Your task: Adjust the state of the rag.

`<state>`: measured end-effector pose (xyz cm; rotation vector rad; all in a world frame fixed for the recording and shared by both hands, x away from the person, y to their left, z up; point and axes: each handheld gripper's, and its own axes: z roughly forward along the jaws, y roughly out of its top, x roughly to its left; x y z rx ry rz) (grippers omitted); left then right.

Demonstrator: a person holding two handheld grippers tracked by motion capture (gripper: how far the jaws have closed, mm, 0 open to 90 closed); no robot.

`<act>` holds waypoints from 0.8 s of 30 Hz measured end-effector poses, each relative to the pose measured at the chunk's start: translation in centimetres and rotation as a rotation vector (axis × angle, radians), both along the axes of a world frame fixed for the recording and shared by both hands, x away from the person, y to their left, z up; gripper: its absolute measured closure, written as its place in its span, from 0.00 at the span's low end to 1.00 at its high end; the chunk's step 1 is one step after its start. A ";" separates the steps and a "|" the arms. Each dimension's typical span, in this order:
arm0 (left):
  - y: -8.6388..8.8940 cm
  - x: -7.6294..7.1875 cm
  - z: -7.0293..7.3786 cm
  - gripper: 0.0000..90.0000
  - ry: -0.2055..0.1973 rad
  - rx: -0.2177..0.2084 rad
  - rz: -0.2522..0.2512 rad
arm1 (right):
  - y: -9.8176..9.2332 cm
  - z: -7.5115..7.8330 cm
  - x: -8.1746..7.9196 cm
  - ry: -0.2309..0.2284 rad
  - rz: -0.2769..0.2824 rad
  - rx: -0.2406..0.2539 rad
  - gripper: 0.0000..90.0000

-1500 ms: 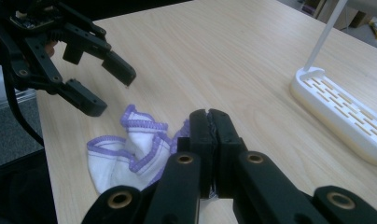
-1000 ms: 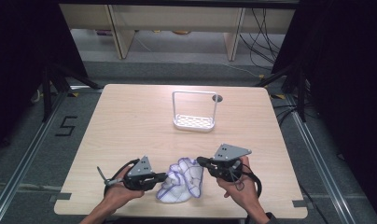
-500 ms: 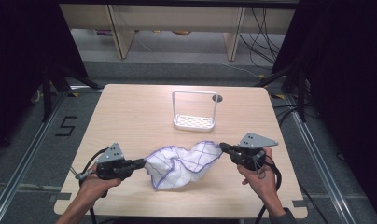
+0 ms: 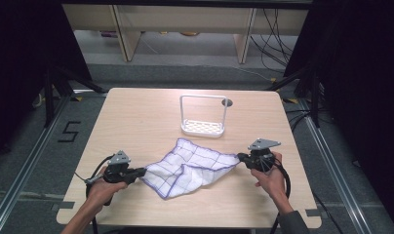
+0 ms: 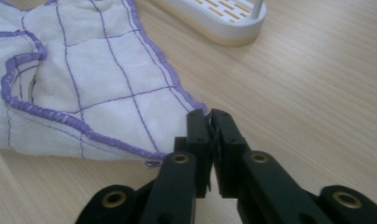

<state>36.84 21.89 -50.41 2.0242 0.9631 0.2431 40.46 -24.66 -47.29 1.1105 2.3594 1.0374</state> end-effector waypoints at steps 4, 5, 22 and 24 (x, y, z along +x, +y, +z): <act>-0.3 -0.7 -0.2 0.96 -0.009 0.004 -0.021 | 0.0 1.3 -0.9 -0.023 -0.081 0.007 0.69; -0.2 -0.8 -0.3 0.96 -0.006 0.013 -0.022 | 0.4 2.2 -1.6 -0.046 -0.079 0.001 0.66; 0.0 -1.4 -0.3 0.95 -0.004 0.052 -0.067 | 14.6 1.7 -1.3 0.033 0.260 0.035 0.66; -0.2 -1.5 -0.3 0.95 0.000 0.022 -0.046 | 15.9 1.0 -0.8 0.053 0.261 0.031 0.66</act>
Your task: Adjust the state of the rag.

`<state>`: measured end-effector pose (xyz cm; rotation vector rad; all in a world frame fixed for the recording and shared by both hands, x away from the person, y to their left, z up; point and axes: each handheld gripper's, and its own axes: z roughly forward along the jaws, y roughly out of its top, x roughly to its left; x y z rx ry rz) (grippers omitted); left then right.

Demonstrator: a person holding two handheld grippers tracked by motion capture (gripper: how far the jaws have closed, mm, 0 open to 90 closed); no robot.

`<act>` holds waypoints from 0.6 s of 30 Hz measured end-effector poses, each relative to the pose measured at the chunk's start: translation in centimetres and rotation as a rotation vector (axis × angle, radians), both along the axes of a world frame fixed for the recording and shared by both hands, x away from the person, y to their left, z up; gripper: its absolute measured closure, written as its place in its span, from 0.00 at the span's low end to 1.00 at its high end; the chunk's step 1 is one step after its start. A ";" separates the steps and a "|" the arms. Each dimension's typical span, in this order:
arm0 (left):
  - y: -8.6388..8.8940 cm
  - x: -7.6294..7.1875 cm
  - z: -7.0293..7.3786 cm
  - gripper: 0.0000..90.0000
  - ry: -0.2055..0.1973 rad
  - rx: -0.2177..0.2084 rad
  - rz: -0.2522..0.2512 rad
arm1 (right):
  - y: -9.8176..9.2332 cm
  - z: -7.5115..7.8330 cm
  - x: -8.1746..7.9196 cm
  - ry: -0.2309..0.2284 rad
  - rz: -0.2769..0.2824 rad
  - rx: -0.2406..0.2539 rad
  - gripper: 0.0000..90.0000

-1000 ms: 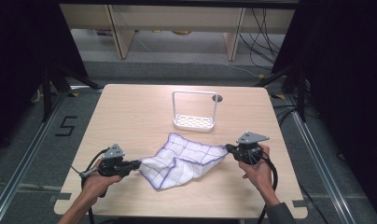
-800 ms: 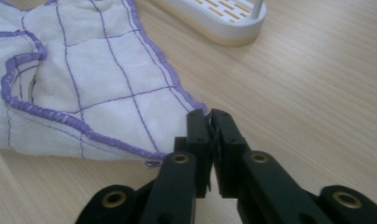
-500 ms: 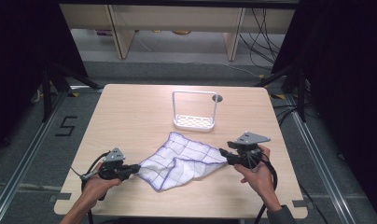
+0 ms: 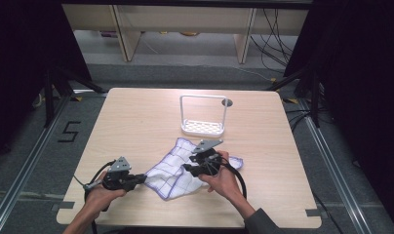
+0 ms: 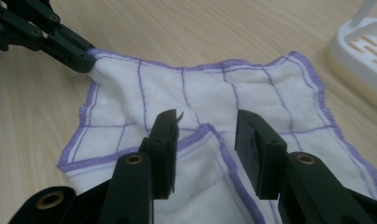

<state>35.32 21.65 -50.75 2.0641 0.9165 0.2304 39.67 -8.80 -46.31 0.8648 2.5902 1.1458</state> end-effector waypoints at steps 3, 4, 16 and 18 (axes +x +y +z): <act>0.3 0.1 0.1 0.95 -0.003 0.031 -0.024 | 1.4 -1.1 0.7 0.019 0.006 -0.025 0.66; 0.3 0.1 0.1 0.95 0.000 0.028 -0.022 | 1.7 -1.4 0.9 0.036 -0.002 -0.032 0.65; 0.4 -0.1 0.4 0.96 -0.010 0.022 -0.020 | 0.8 -0.8 0.5 0.003 0.043 -0.046 0.98; 0.3 -0.4 0.5 0.96 -0.019 0.006 -0.023 | -0.7 0.4 -0.6 -0.035 0.049 0.000 0.98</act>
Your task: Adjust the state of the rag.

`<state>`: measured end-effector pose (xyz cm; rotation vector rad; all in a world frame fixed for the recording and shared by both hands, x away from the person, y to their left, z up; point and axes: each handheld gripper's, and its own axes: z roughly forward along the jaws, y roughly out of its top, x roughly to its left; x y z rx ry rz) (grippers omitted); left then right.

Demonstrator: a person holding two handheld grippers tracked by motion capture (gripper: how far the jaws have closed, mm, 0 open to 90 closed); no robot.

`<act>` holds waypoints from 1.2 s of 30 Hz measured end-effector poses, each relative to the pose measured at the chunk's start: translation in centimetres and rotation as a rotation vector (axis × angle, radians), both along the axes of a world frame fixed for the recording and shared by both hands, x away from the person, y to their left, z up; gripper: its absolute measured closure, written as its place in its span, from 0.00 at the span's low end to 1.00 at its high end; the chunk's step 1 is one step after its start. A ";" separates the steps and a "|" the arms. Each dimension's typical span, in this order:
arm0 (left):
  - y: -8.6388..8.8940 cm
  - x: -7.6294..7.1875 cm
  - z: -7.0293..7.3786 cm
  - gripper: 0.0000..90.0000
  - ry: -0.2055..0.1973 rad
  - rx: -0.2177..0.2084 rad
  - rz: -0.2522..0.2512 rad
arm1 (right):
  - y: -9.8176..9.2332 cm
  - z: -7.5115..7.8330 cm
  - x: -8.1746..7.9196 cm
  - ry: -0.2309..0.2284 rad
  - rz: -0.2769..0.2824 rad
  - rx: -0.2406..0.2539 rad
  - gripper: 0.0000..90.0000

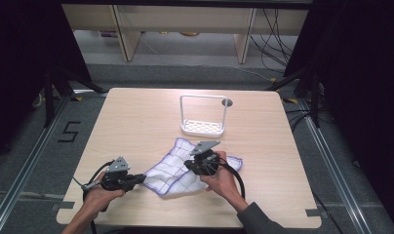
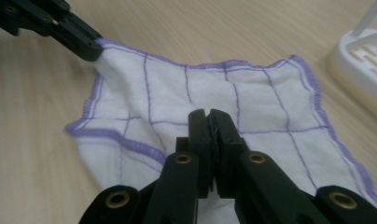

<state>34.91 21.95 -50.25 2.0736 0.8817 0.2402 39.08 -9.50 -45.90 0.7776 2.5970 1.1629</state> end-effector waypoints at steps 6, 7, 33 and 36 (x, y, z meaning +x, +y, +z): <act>-1.1 -2.4 0.2 0.96 -0.005 0.000 -0.059 | -5.3 1.8 -4.8 -0.054 -0.010 0.063 0.98; -1.2 -2.8 0.3 0.96 -0.008 0.008 -0.080 | -6.1 1.8 -5.7 -0.052 -0.017 0.069 0.98; -2.4 -2.0 1.3 0.48 -0.059 -0.040 0.046 | -13.0 1.1 -9.8 -0.063 -0.164 0.112 0.57; -2.8 1.0 1.6 0.47 -0.062 -0.007 0.046 | -13.7 2.4 -7.0 -0.098 -0.217 0.117 0.57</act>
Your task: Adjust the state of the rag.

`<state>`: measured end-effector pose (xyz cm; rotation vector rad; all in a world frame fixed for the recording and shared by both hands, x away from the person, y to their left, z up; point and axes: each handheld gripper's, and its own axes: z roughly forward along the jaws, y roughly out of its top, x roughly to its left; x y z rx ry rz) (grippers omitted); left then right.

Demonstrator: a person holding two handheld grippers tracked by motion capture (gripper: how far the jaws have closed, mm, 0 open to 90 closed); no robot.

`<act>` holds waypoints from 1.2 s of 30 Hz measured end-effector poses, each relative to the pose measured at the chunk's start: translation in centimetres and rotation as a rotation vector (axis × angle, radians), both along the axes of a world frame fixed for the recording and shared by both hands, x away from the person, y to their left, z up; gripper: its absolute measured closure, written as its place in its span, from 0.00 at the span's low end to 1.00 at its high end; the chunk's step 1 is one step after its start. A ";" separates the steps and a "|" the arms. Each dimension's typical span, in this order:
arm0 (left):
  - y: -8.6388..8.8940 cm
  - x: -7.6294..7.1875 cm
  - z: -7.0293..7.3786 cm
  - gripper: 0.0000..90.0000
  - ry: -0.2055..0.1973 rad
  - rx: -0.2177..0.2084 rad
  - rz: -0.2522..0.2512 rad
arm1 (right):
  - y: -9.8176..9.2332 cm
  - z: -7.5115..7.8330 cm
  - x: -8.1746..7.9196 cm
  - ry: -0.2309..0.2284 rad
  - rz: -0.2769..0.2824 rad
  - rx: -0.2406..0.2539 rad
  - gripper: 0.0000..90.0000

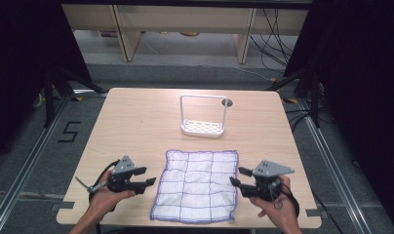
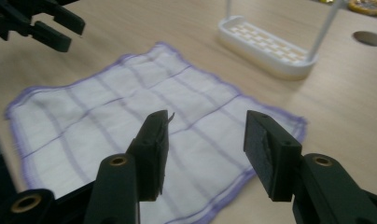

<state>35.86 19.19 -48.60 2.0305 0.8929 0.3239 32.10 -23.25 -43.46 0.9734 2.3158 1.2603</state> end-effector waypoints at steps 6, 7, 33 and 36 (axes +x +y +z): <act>-1.1 4.2 -0.6 0.45 0.032 0.029 0.052 | -1.0 -0.9 5.5 0.066 -0.104 -0.022 0.57; -1.2 4.6 -0.7 0.45 0.040 0.027 0.057 | -1.3 -1.4 6.7 0.075 -0.104 -0.043 0.57; -3.7 10.5 -1.8 0.38 0.070 0.064 0.077 | -1.2 -4.5 12.6 0.185 -0.152 -0.098 0.55; -4.1 10.6 -2.0 0.38 0.070 0.080 0.082 | -0.9 -4.3 12.7 0.174 -0.144 -0.096 0.55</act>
